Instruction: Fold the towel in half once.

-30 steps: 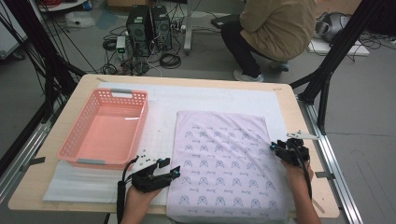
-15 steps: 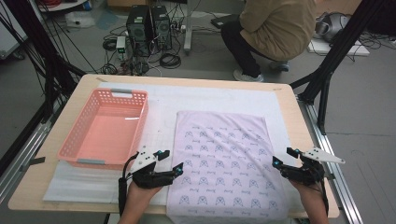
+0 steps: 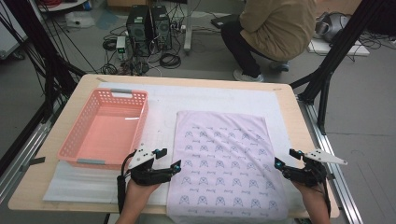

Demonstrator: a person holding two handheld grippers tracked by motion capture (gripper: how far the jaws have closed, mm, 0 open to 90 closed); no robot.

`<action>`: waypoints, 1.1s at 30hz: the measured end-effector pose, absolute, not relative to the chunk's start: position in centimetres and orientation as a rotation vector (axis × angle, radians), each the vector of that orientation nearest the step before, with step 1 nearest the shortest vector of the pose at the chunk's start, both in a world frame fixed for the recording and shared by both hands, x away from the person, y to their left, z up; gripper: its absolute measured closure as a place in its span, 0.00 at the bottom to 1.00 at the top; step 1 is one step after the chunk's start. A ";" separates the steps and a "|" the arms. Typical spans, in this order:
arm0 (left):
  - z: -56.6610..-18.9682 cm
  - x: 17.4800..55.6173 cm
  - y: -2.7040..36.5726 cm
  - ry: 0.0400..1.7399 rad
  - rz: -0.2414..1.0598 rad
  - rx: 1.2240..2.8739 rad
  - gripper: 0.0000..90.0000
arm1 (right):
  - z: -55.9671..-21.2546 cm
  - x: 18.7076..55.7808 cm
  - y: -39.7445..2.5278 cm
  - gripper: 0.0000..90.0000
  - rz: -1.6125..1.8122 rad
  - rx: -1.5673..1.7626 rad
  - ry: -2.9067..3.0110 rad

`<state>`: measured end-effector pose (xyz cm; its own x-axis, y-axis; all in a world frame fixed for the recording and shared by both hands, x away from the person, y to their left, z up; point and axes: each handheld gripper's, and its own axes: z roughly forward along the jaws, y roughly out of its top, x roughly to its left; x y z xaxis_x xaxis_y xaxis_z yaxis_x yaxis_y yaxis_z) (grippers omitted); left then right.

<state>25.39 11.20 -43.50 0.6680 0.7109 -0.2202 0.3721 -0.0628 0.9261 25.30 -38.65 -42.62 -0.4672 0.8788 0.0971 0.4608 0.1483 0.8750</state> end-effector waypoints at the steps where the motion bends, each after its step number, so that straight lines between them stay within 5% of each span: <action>1: -43.5 25.5 11.2 0.892 0.341 1.673 0.30 | -42.7 25.4 -38.6 0.25 1.269 1.274 1.989; 17: -41.6 33.4 9.8 0.974 0.335 1.716 0.36 | -43.2 31.5 -37.3 0.27 1.172 1.366 2.091; 29: -43.9 38.3 8.0 1.145 0.408 1.811 0.44 | -44.1 36.2 -36.9 0.32 1.052 1.490 2.134; 33: -45.2 39.0 7.7 1.195 0.410 1.878 0.45 | -44.6 36.9 -36.8 0.42 1.028 1.505 2.097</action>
